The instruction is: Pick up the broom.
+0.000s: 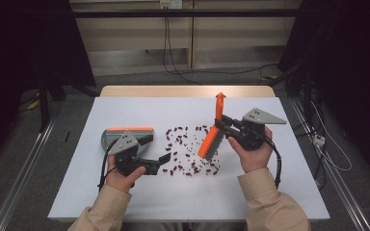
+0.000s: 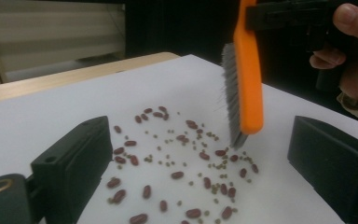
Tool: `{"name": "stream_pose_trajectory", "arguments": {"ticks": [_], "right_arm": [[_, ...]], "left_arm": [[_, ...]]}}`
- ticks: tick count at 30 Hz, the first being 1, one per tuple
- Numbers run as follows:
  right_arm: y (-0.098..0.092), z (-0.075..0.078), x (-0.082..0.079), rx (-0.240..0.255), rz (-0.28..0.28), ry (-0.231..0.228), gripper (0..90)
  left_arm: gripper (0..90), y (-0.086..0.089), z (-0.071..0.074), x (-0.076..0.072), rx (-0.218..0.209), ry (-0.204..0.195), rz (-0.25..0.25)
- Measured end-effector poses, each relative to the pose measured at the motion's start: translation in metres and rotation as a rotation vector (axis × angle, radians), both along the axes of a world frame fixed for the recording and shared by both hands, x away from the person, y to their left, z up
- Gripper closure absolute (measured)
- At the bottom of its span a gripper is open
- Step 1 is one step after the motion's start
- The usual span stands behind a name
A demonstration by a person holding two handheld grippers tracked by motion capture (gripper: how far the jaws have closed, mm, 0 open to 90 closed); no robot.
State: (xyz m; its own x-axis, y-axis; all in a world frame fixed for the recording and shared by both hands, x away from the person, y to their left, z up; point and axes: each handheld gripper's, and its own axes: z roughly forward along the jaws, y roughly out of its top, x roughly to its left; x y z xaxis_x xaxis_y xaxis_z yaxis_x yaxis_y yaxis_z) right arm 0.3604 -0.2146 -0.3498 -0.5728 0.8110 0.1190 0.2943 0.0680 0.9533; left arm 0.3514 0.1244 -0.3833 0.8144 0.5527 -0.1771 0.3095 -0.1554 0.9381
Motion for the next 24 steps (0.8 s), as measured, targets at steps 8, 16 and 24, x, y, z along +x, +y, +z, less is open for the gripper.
{"name": "stream_pose_trajectory", "arguments": {"ticks": [8,16,24], "right_arm": [[0.024,0.001,0.004,-0.016,0.043,-0.001,71.6],[0.043,-0.001,0.007,-0.026,0.082,0.004,71.6],[0.050,-0.001,0.008,-0.041,0.097,0.010,71.5]], "left_arm": [[24.8,-0.036,-0.005,0.004,0.031,0.045,-0.044],[43.4,-0.057,-0.017,0.011,0.084,0.097,-0.013],[62.8,-0.063,-0.026,0.011,0.125,0.107,0.011]]}}
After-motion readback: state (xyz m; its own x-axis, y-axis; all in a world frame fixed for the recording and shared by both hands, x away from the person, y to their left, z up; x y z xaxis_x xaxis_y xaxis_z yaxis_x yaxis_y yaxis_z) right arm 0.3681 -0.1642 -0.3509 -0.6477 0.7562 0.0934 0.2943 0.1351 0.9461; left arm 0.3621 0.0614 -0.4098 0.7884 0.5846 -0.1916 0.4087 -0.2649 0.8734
